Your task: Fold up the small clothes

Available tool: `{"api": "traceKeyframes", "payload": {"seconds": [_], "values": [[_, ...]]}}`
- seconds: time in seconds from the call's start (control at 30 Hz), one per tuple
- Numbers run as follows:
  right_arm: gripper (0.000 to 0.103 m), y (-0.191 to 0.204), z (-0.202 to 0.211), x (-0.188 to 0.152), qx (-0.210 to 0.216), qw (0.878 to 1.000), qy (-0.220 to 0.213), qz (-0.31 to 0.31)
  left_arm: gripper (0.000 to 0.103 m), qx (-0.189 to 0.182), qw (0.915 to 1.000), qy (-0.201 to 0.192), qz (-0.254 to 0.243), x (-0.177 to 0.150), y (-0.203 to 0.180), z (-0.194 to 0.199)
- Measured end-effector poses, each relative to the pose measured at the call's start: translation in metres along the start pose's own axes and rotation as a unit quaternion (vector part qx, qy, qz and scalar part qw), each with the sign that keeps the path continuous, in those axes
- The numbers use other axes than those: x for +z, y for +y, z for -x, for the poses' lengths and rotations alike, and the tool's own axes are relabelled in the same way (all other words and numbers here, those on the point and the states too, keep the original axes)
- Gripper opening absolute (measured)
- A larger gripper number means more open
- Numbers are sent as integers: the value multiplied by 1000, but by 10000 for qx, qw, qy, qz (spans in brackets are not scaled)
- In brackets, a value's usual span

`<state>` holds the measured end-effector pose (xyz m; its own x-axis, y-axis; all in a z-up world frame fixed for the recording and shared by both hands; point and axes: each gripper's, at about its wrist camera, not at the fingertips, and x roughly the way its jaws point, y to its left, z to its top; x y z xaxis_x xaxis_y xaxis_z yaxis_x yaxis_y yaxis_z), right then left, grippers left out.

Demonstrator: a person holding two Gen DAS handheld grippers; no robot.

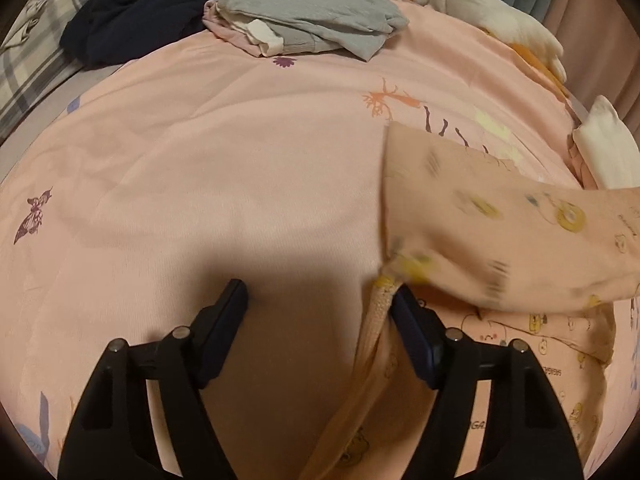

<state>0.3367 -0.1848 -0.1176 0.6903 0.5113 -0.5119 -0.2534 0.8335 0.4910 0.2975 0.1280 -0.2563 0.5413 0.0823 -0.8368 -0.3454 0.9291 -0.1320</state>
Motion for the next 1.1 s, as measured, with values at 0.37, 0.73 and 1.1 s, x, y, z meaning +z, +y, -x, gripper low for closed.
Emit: {"api": "traceKeyframes", "payload": {"seconds": [0.37, 0.73, 1.1], "values": [[12, -83, -11, -19, -511, 9980, 218, -317, 81, 204, 9972, -268, -671, -12, -10, 0], [13, -168, 10, -47, -1454, 9800, 567, -1234, 90, -30, 9960, -31, -896, -16, -4, 6], [13, -104, -34, -59, -1333, 9852, 1047, -259, 97, 30, 9931, 38, -1172, -40, 3, 17]]}}
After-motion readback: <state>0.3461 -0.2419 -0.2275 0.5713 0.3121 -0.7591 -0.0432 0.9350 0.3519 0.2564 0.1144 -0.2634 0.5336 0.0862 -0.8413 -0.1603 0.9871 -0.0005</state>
